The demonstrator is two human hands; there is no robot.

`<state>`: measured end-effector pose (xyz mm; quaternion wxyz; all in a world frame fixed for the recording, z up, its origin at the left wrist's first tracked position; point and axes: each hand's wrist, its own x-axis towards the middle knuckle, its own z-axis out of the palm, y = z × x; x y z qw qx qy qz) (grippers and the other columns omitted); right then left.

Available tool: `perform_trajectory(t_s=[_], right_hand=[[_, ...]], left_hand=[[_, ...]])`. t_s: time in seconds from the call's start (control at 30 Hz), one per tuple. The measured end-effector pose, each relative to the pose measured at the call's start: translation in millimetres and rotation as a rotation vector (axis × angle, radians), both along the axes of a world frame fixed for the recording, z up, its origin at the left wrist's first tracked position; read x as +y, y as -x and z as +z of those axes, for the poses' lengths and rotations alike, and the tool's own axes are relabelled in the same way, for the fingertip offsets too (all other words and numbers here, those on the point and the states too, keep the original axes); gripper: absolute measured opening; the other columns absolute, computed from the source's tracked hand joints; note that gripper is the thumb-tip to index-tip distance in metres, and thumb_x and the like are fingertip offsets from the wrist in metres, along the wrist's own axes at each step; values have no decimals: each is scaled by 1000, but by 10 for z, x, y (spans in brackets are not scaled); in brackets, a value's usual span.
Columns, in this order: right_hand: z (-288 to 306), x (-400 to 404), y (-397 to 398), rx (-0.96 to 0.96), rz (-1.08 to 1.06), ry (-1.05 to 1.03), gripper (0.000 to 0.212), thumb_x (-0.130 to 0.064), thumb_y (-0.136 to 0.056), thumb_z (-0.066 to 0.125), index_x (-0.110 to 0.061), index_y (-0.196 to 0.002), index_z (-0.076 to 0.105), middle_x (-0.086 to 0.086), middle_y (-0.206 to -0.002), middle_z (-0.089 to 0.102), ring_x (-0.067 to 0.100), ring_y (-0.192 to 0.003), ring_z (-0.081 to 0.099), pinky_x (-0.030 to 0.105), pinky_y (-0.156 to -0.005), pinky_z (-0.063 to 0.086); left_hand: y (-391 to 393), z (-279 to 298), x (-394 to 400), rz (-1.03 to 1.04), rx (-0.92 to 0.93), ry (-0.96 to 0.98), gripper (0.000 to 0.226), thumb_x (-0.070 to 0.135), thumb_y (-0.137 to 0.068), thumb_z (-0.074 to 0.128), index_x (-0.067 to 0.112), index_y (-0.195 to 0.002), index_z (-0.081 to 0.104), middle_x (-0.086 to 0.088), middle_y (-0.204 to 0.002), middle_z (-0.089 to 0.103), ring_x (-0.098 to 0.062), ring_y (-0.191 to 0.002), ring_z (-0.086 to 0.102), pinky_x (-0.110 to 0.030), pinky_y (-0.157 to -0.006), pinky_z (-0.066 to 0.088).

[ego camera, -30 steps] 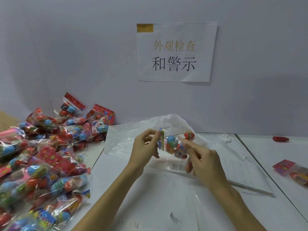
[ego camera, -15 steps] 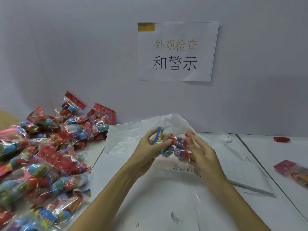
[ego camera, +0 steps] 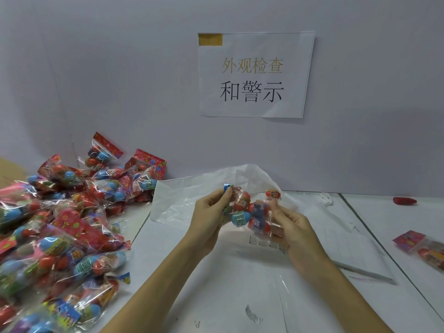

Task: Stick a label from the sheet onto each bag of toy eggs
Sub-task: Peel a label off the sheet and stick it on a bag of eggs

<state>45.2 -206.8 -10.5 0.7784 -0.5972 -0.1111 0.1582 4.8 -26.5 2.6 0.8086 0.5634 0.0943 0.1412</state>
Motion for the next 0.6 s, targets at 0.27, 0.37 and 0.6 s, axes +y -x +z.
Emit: perform_trajectory(t_s=[0.27,0.37,0.6], right_hand=[[6,-25,16,-123,-51,227,38,-53,-86,69,-21,-101,81,3,-93,81,19,-84,79,24,-63,60],[-5,-20,12,-184,-32,288,45,-64,-84,65,-22,-91,82,7,-87,79,18,-82,77,30,-71,62],[-33,-39,-4,-218,-83,320,36,-47,-99,59,-21,-94,83,3,-82,80,11,-70,75,18,-57,54]], left_hand=[[-21,50,147,-176,155,-390,35,43,-104,55,19,-126,69,-2,-115,77,-23,-109,73,-40,-97,59],[8,4,96,-306,167,-552,37,53,-96,66,20,-108,79,2,-102,80,-17,-95,77,-29,-84,61],[-35,-64,67,-6,98,-414,18,34,-98,70,18,-95,79,4,-90,80,-18,-84,78,-24,-64,60]])
